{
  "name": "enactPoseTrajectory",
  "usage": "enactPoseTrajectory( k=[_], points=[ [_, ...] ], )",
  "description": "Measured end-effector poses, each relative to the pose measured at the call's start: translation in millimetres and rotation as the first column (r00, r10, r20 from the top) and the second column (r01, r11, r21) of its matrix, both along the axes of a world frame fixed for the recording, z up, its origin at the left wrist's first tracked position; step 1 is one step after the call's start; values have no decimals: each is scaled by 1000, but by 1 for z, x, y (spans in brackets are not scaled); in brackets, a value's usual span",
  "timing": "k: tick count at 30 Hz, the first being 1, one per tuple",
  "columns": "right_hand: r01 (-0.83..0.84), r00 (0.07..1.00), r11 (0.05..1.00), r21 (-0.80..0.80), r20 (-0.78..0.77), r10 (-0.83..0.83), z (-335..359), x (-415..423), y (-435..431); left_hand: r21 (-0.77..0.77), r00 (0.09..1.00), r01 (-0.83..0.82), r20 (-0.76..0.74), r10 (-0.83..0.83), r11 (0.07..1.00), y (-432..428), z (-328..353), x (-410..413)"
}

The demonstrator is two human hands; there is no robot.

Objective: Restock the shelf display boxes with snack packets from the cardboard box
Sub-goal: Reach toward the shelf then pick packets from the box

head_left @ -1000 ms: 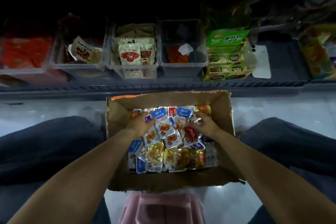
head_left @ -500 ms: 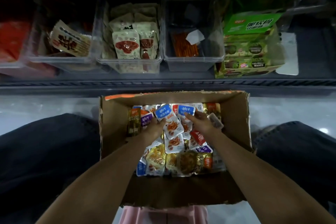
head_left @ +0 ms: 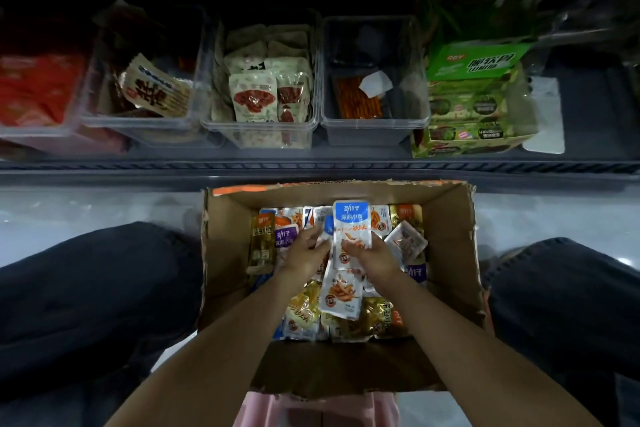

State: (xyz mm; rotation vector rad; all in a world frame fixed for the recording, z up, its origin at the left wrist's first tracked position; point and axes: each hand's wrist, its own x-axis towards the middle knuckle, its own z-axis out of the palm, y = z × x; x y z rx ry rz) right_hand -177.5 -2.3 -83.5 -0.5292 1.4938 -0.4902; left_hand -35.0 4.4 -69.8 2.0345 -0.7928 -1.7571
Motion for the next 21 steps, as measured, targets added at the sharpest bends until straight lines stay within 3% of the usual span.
enactPoseTrajectory(
  k=[6, 13, 18, 21],
  points=[
    [-29, 997, 999, 45, 68, 26, 33, -16, 4, 73, 954, 282, -122, -272, 957, 2, 30, 14],
    [-52, 986, 996, -69, 154, 62, 100, -16, -7, -68, 941, 215, -253, -225, 974, 9, 93, 14],
    [-71, 991, 979, -189, 102, 92, 144, -23, -10, -277, 937, 258, -164, -310, 926, 14, 131, 25],
    [-58, 998, 955, -291, 12, 65, 171, -31, -13, -416, 961, 225, -54, -271, 881, 16, 152, 29]
  ],
)
